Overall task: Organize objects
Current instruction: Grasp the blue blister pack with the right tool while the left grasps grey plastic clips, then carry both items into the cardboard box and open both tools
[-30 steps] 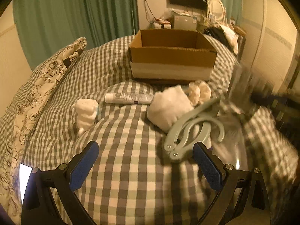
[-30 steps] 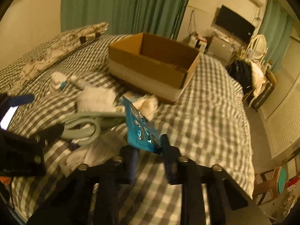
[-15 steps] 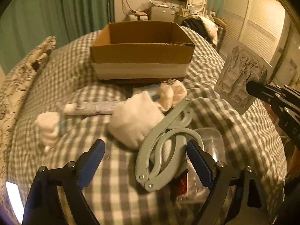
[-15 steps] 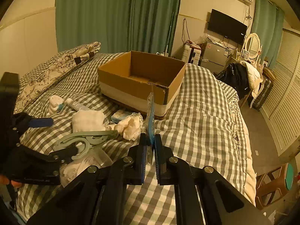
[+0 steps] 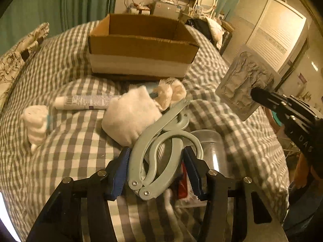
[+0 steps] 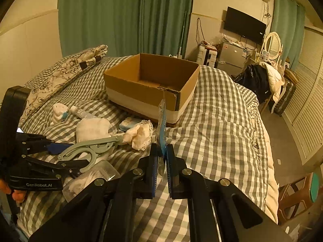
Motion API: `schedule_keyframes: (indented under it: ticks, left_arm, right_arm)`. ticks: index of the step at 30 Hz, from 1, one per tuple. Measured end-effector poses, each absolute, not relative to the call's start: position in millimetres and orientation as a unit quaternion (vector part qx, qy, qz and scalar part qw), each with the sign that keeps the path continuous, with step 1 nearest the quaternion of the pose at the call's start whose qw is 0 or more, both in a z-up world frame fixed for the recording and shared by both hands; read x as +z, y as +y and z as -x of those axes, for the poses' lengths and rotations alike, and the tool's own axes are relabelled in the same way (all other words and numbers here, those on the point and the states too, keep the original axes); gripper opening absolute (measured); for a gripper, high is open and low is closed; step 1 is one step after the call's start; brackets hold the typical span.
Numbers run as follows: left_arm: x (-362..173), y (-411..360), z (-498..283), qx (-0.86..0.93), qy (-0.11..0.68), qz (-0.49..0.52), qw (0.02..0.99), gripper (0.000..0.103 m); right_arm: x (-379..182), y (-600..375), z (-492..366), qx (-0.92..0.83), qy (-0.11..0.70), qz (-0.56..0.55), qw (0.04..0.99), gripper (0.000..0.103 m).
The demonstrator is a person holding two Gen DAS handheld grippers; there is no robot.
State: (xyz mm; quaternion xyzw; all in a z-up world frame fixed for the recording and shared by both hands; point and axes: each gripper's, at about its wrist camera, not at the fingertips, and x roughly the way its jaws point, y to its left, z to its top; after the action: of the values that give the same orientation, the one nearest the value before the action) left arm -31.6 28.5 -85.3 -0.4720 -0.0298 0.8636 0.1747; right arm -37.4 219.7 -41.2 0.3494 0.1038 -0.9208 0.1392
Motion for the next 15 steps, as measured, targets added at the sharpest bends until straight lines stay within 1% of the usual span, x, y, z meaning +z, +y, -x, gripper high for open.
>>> schedule_keyframes:
  ticks: [10,13,14,15]
  left_arm:
    - [-37,15,8,0.892,-0.027,0.42,0.164,0.052]
    - [-17,13,6,0.903,-0.019,0.397,0.161,0.05]
    - [-10,13,7,0.907,-0.017,0.389,0.161,0.041]
    - [-3,13,8,0.909,-0.015,0.383,0.162,0.01]
  right_arm:
    - [-6,214,8,-0.933,0.115,-0.311,0.137,0.008]
    - [8,213,1,-0.937,0.117,-0.297,0.14,0.008]
    - [14,212,0,-0.939,0.116,-0.292,0.143,0.008]
    - [19,211,-2,-0.94,0.116,-0.286,0.145,0.008]
